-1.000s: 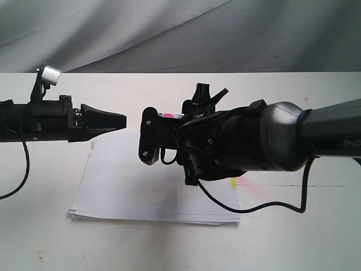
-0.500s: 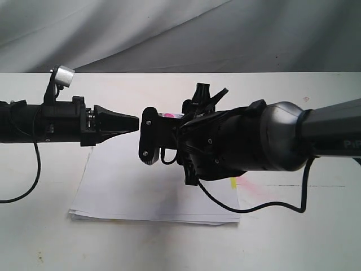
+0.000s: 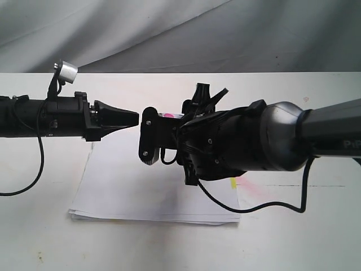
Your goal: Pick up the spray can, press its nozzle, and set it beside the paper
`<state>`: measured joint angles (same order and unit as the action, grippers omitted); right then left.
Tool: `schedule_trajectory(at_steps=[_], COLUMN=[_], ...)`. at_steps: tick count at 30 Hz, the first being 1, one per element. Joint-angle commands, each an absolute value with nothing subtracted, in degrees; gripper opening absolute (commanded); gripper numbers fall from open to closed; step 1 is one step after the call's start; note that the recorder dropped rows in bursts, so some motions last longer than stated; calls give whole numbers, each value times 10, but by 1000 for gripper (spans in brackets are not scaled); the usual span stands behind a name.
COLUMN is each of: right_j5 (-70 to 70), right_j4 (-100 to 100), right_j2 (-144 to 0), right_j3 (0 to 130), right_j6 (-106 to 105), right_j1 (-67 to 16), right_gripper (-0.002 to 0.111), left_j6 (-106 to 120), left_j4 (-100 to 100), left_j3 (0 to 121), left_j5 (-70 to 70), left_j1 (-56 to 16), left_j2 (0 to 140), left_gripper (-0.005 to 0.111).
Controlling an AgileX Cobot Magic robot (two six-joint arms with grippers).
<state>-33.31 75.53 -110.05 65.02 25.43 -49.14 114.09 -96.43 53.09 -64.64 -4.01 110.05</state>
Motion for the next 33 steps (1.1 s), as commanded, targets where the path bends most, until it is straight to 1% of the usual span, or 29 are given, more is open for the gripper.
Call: schedule_trajectory(at_steps=[1, 18, 28, 33], right_j5=[-337, -337, -337, -336], right_j4=[771, 771, 771, 771], right_j2=[-1090, -1090, -1090, -1090], right_j3=[651, 651, 651, 651], right_j6=[257, 256, 256, 256], right_j1=[-492, -492, -492, -492], right_gripper=[0, 0, 0, 0], left_j6=[1127, 1127, 1137, 1143], left_j4=[-953, -940, -941, -956], left_j3=[549, 549, 549, 549], left_j5=[-644, -642, -603, -602], left_j1=[-43, -43, -99, -103], left_j2=[1101, 1101, 1123, 1123], left_gripper=[0, 0, 0, 0])
